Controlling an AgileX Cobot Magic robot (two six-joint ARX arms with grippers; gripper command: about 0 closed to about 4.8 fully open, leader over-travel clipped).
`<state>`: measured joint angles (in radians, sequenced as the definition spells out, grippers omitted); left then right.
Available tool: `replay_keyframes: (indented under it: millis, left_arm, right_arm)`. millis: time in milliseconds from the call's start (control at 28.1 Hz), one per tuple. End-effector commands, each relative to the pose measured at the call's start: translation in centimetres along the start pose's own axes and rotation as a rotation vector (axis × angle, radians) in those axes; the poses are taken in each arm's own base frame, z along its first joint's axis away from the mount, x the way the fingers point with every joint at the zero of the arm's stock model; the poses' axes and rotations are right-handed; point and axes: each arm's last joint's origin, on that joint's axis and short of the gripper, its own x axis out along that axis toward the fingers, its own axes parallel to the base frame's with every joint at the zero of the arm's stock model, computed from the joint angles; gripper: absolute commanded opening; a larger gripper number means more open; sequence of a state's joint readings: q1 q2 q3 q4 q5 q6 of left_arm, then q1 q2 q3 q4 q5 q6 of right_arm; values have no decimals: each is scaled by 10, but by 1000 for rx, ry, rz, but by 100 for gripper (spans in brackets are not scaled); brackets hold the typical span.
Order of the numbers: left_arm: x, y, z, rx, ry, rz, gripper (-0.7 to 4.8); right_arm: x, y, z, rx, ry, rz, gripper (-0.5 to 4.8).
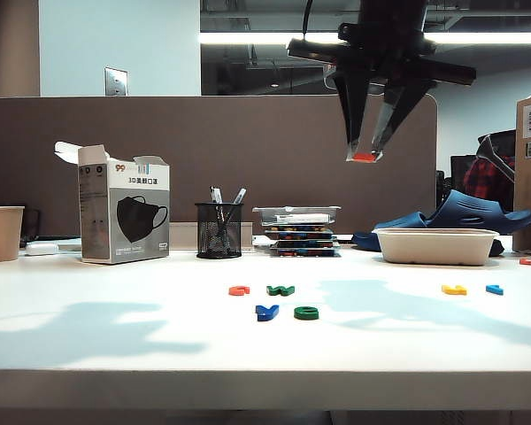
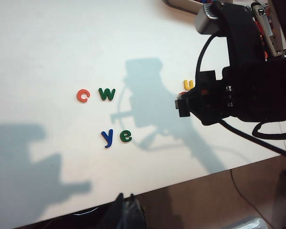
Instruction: Select the appropriate letters from the row of letter magnets placed on the table to arrange into the word "yes".
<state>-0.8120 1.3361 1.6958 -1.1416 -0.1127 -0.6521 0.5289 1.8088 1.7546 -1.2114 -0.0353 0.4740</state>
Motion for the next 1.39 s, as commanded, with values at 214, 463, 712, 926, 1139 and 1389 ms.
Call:
replay_keyframes:
  millis: [214, 463, 712, 926, 1139, 1389]
  left_arm:
    - [-2, 0, 1, -5, -10, -7, -5]
    - [-2, 0, 1, -5, -10, -7, -5]
    - [-2, 0, 1, -5, -10, -7, -5]
    - [-2, 0, 1, -5, -10, -7, -5]
    - [-2, 0, 1, -5, -10, -7, -5]
    - [-2, 0, 1, -5, -10, -7, -5]
  right_arm:
    - [-3, 4, 4, 2, -48, 65, 85]
    - [-21, 2, 0, 2, -88, 84, 85]
    - [-21, 1, -1, 2, -91, 87, 85]
    - [3, -7, -18, 28, -55, 129, 85]
    - [35, -15, -33, 19, -31, 123, 85]
    - [65, -21, -44, 19, 31, 73, 85]
